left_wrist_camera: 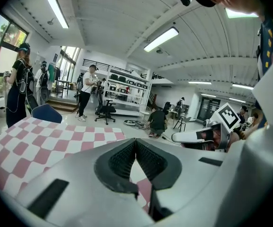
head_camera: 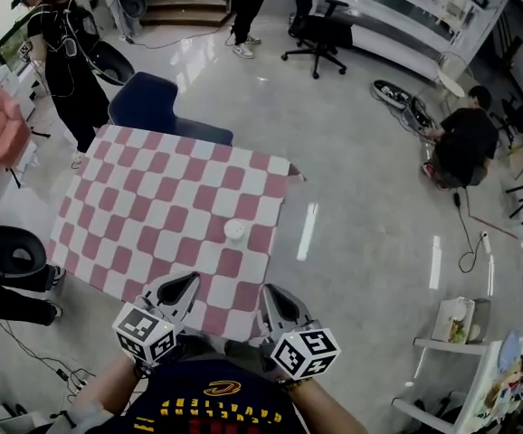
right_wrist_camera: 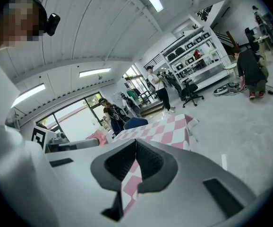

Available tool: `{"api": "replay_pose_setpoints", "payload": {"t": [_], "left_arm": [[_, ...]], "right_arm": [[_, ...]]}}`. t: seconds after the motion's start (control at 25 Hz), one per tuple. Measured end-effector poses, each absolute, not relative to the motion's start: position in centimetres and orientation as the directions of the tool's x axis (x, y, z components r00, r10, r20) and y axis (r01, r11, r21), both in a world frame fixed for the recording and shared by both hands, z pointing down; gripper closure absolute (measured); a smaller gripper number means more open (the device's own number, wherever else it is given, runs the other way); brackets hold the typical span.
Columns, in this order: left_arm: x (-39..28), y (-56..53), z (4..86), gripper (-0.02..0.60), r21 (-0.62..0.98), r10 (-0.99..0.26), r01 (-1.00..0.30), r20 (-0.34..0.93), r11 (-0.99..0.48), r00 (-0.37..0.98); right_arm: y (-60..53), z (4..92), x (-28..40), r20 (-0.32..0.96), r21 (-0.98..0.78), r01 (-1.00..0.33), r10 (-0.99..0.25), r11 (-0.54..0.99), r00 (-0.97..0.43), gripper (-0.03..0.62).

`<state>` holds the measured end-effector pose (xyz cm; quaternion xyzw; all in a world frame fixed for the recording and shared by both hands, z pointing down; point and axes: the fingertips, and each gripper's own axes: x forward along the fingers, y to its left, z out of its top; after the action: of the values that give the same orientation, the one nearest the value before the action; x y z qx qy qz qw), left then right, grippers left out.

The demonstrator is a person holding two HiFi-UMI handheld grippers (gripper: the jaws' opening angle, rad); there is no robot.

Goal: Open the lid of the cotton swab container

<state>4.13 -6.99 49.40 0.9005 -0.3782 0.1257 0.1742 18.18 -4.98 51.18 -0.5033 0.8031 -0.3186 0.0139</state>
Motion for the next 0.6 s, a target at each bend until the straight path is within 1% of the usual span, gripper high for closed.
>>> {"api": "replay_pose_setpoints", "payload": {"t": [0.24, 0.4, 0.6], "left_arm": [[3.0, -11.0, 52.6, 0.578, 0.19, -0.639, -0.744, 0.404, -0.641, 0.654], [2.8, -13.2, 54.5, 0.578, 0.176, -0.618, -0.731, 0.427, -0.66, 0.661], [3.7, -15.3, 56.9, 0.578, 0.149, -0.573, -0.686, 0.442, -0.712, 0.69]], "right_arm": [[-7.2, 51.1, 18.6, 0.307, -0.511, -0.812, -0.823, 0.281, -0.478, 0.583], [-9.0, 50.9, 18.0, 0.308, -0.485, -0.831, -0.837, 0.272, -0.453, 0.583], [-11.6, 51.9, 17.7, 0.323, -0.321, -0.897, -0.856, 0.303, -0.404, 0.583]]}}
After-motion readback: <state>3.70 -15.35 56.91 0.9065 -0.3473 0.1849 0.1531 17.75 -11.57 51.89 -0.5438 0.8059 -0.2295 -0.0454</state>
